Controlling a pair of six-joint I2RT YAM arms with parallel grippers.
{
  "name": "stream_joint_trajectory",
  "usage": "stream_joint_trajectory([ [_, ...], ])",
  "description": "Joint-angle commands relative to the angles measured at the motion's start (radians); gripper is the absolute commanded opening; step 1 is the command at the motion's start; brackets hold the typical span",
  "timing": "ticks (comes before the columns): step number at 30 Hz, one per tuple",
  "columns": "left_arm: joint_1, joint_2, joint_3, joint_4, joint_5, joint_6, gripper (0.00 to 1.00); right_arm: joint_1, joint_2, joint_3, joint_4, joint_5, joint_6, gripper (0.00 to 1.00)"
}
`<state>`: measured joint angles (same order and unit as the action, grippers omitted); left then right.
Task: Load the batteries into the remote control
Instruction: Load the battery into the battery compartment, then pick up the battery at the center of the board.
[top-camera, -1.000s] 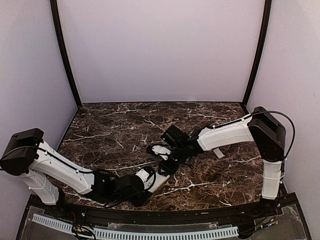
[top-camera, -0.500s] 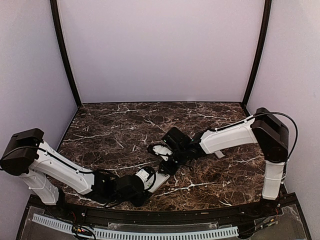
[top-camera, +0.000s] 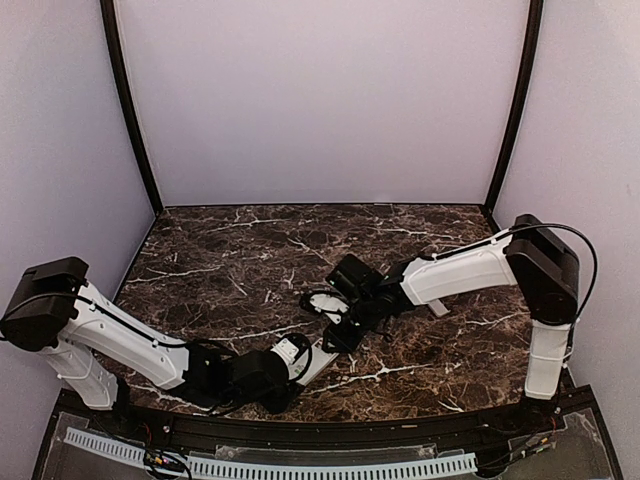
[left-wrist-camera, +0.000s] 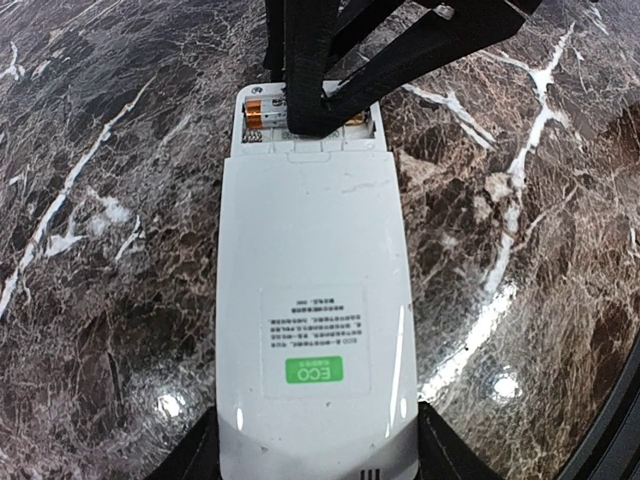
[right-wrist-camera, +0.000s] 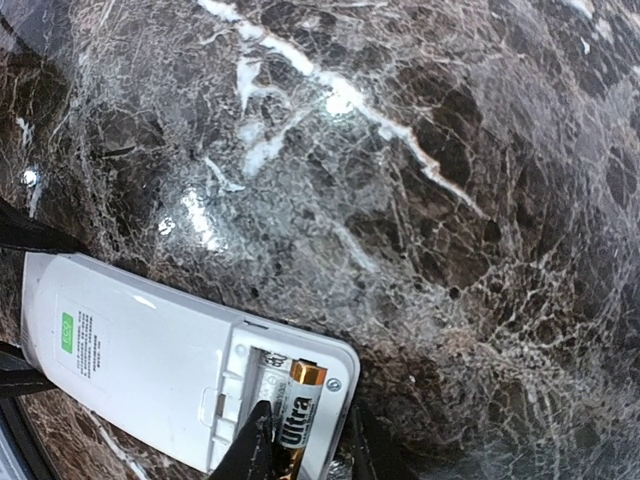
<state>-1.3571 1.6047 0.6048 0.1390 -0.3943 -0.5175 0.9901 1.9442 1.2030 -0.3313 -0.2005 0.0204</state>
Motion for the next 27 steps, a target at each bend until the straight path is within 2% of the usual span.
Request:
stream_joint_trajectory([
  [1,-0.001,0.046,-0.056,-0.185,0.011,-0.017,0.18,-0.007,0.034,-0.005,-0.125,0.045,0.038,0.22],
  [11,-0.007,0.047,-0.056,-0.184,0.005,-0.018,0.18,-0.007,0.046,-0.022,-0.135,0.126,0.095,0.10],
  [18,-0.010,0.062,-0.049,-0.168,0.039,0.015,0.19,-0.010,-0.007,-0.001,-0.131,0.070,0.099,0.20],
  [23,-0.014,0.081,-0.040,-0.147,0.078,0.054,0.21,-0.027,-0.113,0.026,-0.124,0.011,0.108,0.31],
  [27,-0.014,0.088,-0.032,-0.116,0.118,0.119,0.23,-0.047,-0.212,-0.006,-0.127,-0.010,0.122,0.33],
])
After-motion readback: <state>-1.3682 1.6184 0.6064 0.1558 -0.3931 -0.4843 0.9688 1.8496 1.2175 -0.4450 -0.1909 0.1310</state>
